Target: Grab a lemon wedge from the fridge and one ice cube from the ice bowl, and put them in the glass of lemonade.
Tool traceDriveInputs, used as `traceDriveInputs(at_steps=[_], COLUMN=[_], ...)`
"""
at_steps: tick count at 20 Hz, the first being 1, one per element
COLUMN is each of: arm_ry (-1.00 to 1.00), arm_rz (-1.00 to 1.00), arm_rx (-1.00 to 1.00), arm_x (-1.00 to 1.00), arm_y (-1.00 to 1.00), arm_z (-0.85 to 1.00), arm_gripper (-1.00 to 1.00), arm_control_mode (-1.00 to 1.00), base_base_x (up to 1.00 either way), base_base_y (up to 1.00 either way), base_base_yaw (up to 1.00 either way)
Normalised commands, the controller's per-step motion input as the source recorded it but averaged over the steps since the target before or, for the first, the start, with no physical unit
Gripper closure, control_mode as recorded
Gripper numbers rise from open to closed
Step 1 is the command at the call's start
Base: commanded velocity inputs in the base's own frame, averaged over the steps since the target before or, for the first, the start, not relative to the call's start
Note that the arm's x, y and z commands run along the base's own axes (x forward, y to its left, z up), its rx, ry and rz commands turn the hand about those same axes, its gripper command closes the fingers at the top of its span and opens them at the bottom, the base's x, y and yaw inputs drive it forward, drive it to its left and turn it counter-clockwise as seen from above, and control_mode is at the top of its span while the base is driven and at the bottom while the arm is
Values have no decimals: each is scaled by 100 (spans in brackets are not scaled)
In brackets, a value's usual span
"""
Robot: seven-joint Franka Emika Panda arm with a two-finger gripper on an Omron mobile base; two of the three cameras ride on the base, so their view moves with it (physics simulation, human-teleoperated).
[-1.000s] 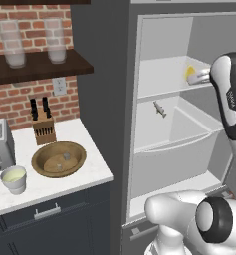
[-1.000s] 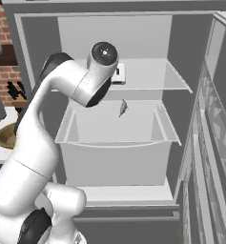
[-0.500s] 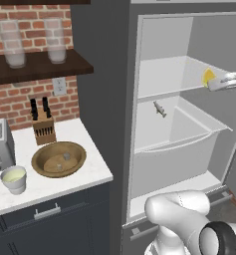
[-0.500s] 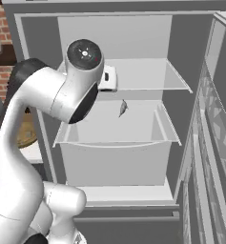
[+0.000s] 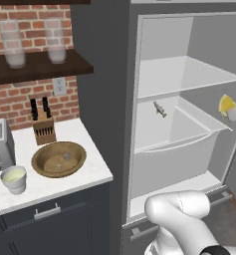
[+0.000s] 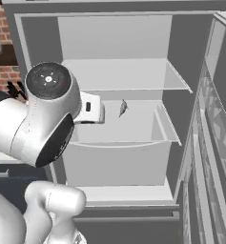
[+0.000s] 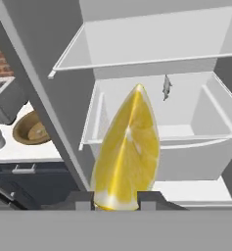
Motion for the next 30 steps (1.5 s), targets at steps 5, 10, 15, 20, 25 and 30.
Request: traceDriveInputs(at_steps=[5,10,15,20,25,30], arm_ry=[8,11,11,1,0,0], arm_rz=[-7,-8,-6,0,0,0], arm_rx=[-4,-7,-5,0,0,0], arm_x=[-72,-18,0,0,-2,-21], arm_y=[14,21,14,0,0,0], arm_z=[-47,-37,0,0,0,0], arm_gripper=[100,100,100,100,100,100], arm_control_mode=[-100,-100,-100,-100,-100,100], base_base_x=[0,0,0,0,0,-59], base_base_y=[0,0,0,0,0,10], base_base_yaw=[0,0,0,0,0,0])
